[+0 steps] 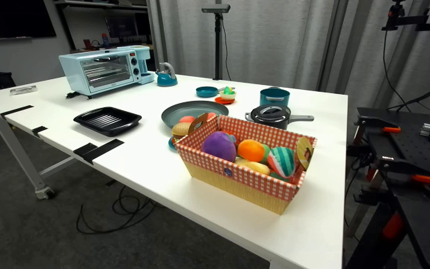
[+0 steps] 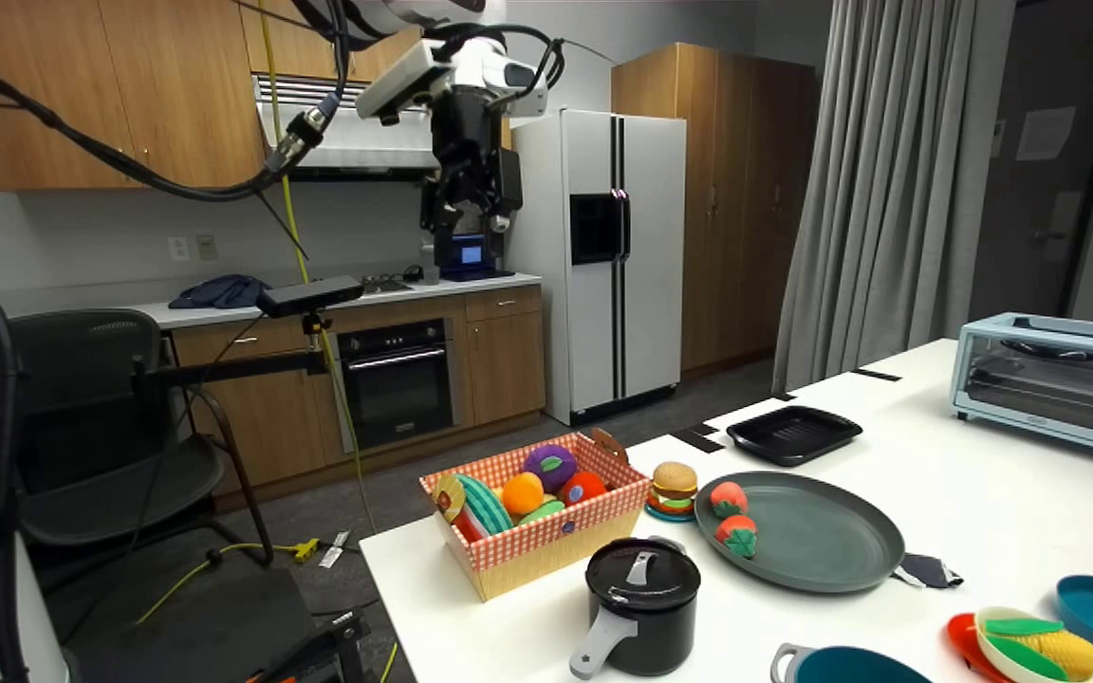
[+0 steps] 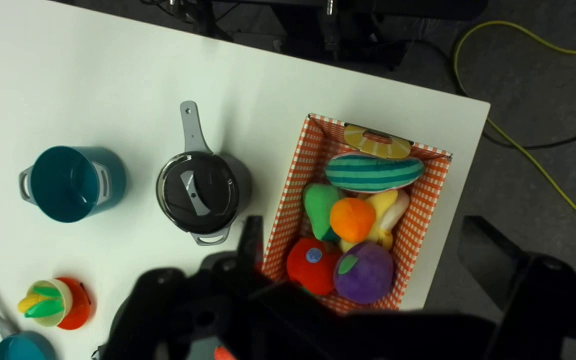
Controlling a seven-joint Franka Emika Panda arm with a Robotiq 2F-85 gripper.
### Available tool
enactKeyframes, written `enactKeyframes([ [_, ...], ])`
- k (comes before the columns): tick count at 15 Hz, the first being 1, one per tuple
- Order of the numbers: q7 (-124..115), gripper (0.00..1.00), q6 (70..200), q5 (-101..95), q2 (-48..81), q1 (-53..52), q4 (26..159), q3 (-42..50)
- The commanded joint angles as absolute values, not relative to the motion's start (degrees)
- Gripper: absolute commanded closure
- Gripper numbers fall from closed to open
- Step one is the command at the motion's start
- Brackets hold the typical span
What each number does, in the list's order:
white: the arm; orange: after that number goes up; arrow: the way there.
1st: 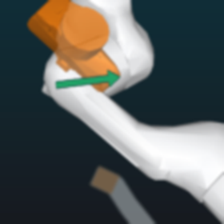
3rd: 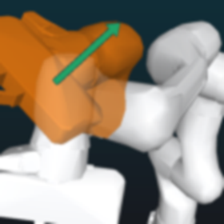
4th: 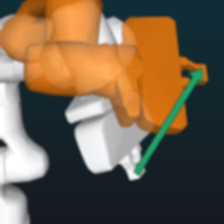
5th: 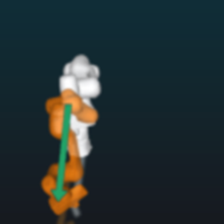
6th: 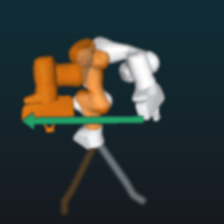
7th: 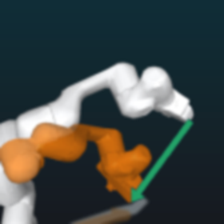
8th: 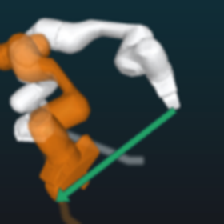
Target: Remove the purple and orange plushies from the box
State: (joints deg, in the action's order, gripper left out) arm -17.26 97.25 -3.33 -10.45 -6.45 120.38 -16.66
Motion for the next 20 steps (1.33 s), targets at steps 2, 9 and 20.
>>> enactKeyframes([
  [2,-20.14,0.00,103.52,-0.99,-8.48,-8.19,122.66,-15.52],
  [9,-24.29,0.00,115.94,-2.99,-3.84,-8.28,125.57,-15.19],
  [20,-25.58,0.00,129.17,-6.93,10.50,-9.66,122.69,-11.81],
])
